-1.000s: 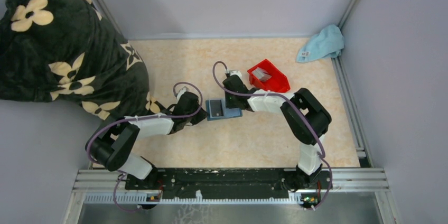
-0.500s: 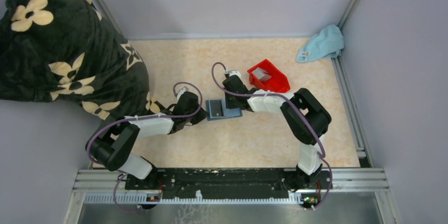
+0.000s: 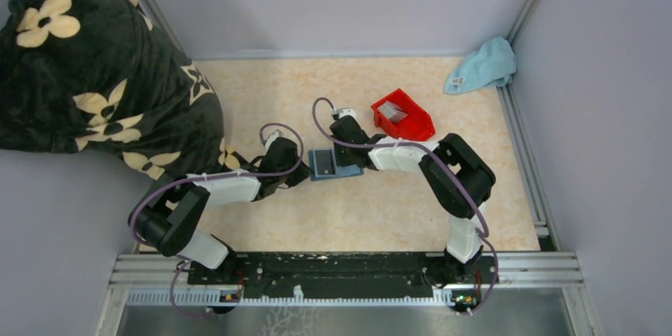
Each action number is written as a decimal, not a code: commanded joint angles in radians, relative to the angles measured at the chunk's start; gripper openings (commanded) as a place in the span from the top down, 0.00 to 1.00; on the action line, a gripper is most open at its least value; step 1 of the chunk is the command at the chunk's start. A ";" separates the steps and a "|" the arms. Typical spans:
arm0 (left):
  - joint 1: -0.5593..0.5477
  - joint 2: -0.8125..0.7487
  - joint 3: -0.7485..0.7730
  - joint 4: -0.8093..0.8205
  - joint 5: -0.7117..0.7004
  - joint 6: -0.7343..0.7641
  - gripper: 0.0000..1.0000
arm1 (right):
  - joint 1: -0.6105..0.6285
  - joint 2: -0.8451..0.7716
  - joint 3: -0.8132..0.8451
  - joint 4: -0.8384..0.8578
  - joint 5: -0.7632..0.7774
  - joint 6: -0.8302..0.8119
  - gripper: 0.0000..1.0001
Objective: Put the credit cards into the card holder
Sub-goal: Insert the credit card into the card holder, then turn over the card slot in the card holder.
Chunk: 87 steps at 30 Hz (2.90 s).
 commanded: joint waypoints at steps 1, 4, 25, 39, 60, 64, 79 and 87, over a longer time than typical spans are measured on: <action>0.003 0.078 -0.062 -0.238 -0.017 0.050 0.83 | 0.020 0.028 0.021 -0.019 -0.013 -0.013 1.00; 0.003 0.079 -0.059 -0.238 -0.016 0.050 0.83 | 0.030 0.038 0.032 -0.023 -0.014 -0.012 1.00; 0.003 0.076 -0.055 -0.244 -0.019 0.060 0.83 | 0.054 0.042 0.087 -0.051 0.008 -0.016 1.00; 0.020 0.025 -0.051 -0.278 -0.036 0.057 0.82 | 0.053 -0.099 0.112 -0.107 0.064 -0.102 0.69; 0.026 -0.102 0.002 -0.389 -0.112 0.082 0.66 | 0.005 -0.303 0.075 -0.182 0.074 -0.149 0.63; 0.026 -0.081 -0.006 -0.379 -0.108 0.079 0.68 | 0.011 -0.301 0.009 -0.149 0.010 -0.096 0.79; 0.036 -0.037 -0.004 -0.354 -0.102 0.095 0.73 | 0.021 -0.193 -0.086 0.005 -0.152 0.012 1.00; 0.047 -0.011 -0.012 -0.333 -0.089 0.105 0.73 | 0.020 -0.125 -0.084 0.039 -0.172 0.033 1.00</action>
